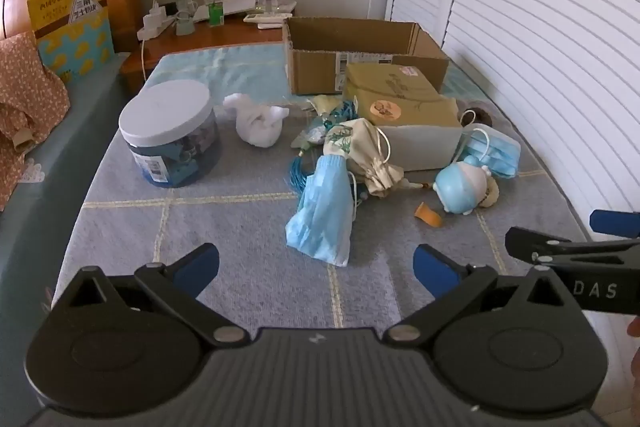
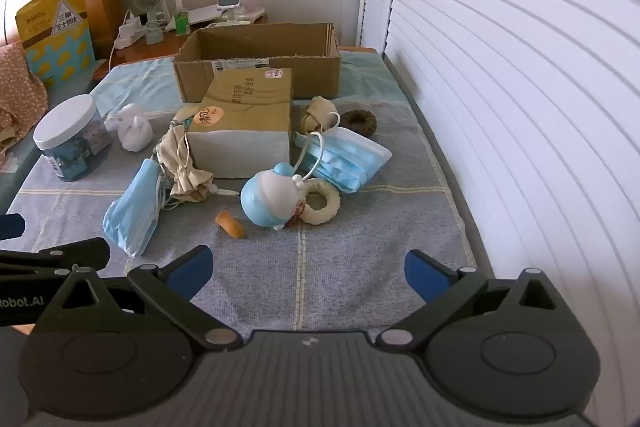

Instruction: Organize soft objects

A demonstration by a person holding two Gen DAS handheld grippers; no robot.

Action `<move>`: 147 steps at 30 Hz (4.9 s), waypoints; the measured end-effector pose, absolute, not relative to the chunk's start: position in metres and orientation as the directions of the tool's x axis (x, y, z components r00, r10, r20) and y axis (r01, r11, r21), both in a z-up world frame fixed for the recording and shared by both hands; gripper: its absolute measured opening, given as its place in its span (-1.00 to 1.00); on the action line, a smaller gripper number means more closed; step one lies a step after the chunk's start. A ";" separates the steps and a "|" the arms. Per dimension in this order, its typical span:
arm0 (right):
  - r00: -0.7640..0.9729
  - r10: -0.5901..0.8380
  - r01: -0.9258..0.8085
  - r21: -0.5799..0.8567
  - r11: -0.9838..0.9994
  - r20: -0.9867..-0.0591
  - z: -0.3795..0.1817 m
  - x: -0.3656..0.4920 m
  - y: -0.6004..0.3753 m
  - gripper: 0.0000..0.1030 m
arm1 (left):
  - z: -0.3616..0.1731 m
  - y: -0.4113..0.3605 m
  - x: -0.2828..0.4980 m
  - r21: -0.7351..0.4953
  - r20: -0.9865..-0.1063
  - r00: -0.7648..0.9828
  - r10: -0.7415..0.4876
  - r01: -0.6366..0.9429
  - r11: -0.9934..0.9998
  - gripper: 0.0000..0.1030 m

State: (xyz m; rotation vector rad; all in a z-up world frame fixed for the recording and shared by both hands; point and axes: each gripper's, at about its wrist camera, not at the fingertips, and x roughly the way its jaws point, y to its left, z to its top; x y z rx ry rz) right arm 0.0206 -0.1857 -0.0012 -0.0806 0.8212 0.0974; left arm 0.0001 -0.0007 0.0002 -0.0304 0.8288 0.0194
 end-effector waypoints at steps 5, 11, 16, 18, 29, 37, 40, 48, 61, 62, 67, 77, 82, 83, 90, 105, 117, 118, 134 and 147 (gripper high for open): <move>0.679 0.049 -0.117 -0.041 0.992 -0.732 0.000 0.021 -0.186 1.00 | 0.002 0.002 0.000 -0.054 -0.740 0.672 -0.021 -0.029 0.998 0.99; 0.681 0.045 -0.112 -0.043 0.993 -0.731 -0.002 0.024 -0.188 1.00 | -0.002 -0.002 0.003 -0.050 -0.743 0.669 -0.020 -0.025 0.998 0.99; 0.684 0.042 -0.107 -0.043 0.993 -0.728 0.001 0.022 -0.187 1.00 | 0.001 -0.003 0.000 -0.043 -0.738 0.674 -0.015 -0.024 0.999 0.99; 0.685 0.041 -0.107 -0.044 0.993 -0.727 0.002 0.022 -0.187 1.00 | 0.001 -0.003 0.000 -0.043 -0.737 0.676 -0.015 -0.025 0.999 0.99; 0.689 0.039 -0.106 -0.047 0.993 -0.724 0.003 0.021 -0.187 1.00 | 0.003 -0.002 -0.001 -0.047 -0.735 0.678 -0.018 -0.024 0.999 0.99; 0.689 0.037 -0.103 -0.048 0.994 -0.724 0.004 0.021 -0.187 1.00 | 0.004 -0.002 -0.002 -0.050 -0.735 0.678 -0.021 -0.022 0.999 0.99; 0.690 0.029 -0.099 -0.055 0.994 -0.723 0.005 0.021 -0.186 1.00 | 0.004 -0.003 -0.002 -0.047 -0.734 0.679 -0.021 -0.020 0.999 0.99; 0.692 0.026 -0.098 -0.058 0.994 -0.721 0.005 0.022 -0.186 1.00 | 0.004 -0.003 0.000 -0.048 -0.733 0.680 -0.022 -0.019 0.999 0.99; 0.695 0.026 -0.097 -0.057 0.994 -0.718 0.006 0.022 -0.185 1.00 | 0.007 -0.004 0.000 -0.042 -0.730 0.683 -0.018 -0.019 0.999 0.99; 0.697 0.026 -0.097 -0.059 0.994 -0.717 0.006 0.021 -0.185 1.00 | 0.006 -0.003 -0.001 -0.044 -0.730 0.683 -0.019 -0.019 0.999 0.99; 0.698 0.024 -0.097 -0.061 0.993 -0.715 0.006 0.021 -0.185 1.00 | 0.007 -0.003 -0.001 -0.044 -0.730 0.683 -0.019 -0.019 0.999 0.99; 0.700 0.025 -0.098 -0.061 0.993 -0.714 0.007 0.022 -0.185 1.00 | 0.007 -0.004 -0.001 -0.047 -0.729 0.684 -0.023 -0.016 0.999 0.99; 0.706 0.027 -0.107 -0.069 0.992 -0.708 0.008 0.023 -0.185 1.00 | 0.008 -0.003 0.003 -0.044 -0.726 0.687 -0.032 0.000 0.999 0.99; 0.708 0.030 -0.109 -0.068 0.992 -0.706 0.008 0.023 -0.186 1.00 | 0.008 -0.003 0.003 -0.043 -0.723 0.690 -0.034 0.005 0.999 0.99; 0.712 0.045 -0.139 -0.078 0.987 -0.700 0.005 0.028 -0.185 1.00 | 0.006 -0.006 0.009 -0.013 -0.714 0.698 -0.052 0.062 0.998 0.99; 0.718 0.099 -0.203 -0.071 0.977 -0.689 -0.007 0.038 -0.188 1.00 | -0.010 -0.001 0.019 -0.035 -0.689 0.713 -0.126 0.140 0.989 0.99; 0.714 0.128 -0.244 -0.072 0.967 -0.688 -0.026 0.048 -0.194 1.00 | -0.033 0.014 0.038 -0.134 -0.679 0.702 -0.213 0.167 0.977 0.99; 0.715 0.131 -0.250 -0.076 0.965 -0.687 -0.028 0.049 -0.194 1.00 | -0.035 0.015 0.040 -0.137 -0.685 0.698 -0.211 0.162 0.977 0.99; 0.693 0.195 -0.328 -0.062 0.943 -0.694 -0.051 0.060 -0.196 1.00 | -0.061 0.009 0.063 0.001 -0.723 0.682 -0.116 0.168 0.986 0.85; 0.694 0.201 -0.333 -0.061 0.941 -0.691 -0.050 0.062 -0.194 1.00 | -0.062 0.008 0.065 -0.002 -0.721 0.680 -0.137 0.195 0.981 0.15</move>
